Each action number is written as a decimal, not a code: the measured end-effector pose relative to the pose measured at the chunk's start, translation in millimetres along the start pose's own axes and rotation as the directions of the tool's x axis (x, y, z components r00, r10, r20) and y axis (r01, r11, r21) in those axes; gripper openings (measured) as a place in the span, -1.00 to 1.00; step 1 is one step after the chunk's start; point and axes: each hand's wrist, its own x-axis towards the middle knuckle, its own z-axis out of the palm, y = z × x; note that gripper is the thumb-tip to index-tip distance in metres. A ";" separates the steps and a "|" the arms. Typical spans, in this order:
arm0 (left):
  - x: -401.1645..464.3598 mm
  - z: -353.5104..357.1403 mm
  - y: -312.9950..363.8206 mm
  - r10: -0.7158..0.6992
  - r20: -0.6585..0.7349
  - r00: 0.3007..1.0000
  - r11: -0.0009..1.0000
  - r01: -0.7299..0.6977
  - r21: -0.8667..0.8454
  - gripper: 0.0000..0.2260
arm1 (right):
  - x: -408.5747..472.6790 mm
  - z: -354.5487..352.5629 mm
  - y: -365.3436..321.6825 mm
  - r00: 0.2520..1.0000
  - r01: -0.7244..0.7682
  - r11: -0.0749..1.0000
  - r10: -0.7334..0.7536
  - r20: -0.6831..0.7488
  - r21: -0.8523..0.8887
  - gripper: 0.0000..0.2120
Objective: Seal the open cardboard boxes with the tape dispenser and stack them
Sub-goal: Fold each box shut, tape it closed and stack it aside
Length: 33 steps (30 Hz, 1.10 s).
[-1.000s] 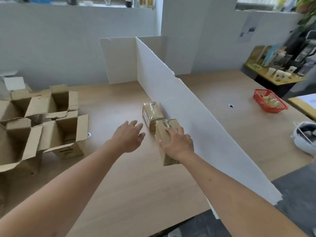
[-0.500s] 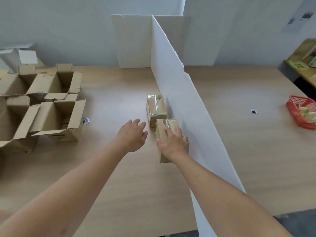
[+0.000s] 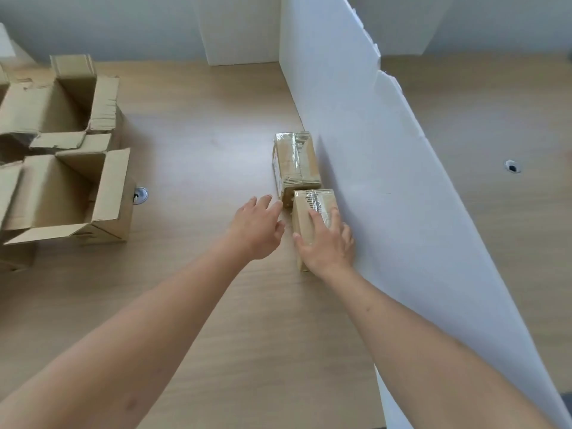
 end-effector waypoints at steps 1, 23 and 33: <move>3.9 4.2 -1.4 0.005 0.004 1.000 1.000 -0.005 -0.003 -0.57 | 4.4 5.6 2.4 1.000 0.008 1.000 -0.008 -0.002 -0.001 -0.36; -50.9 -46.6 -25.2 0.045 -0.027 0.999 0.998 -0.044 0.048 -0.56 | -22.5 -51.0 -47.7 0.973 0.230 0.973 -0.230 0.020 0.003 -0.48; -120.1 -112.3 -74.1 0.102 -0.126 0.987 0.991 -0.089 0.103 -0.55 | -85.4 -113.1 -121.3 0.940 0.342 0.932 -0.341 0.031 -0.121 -0.47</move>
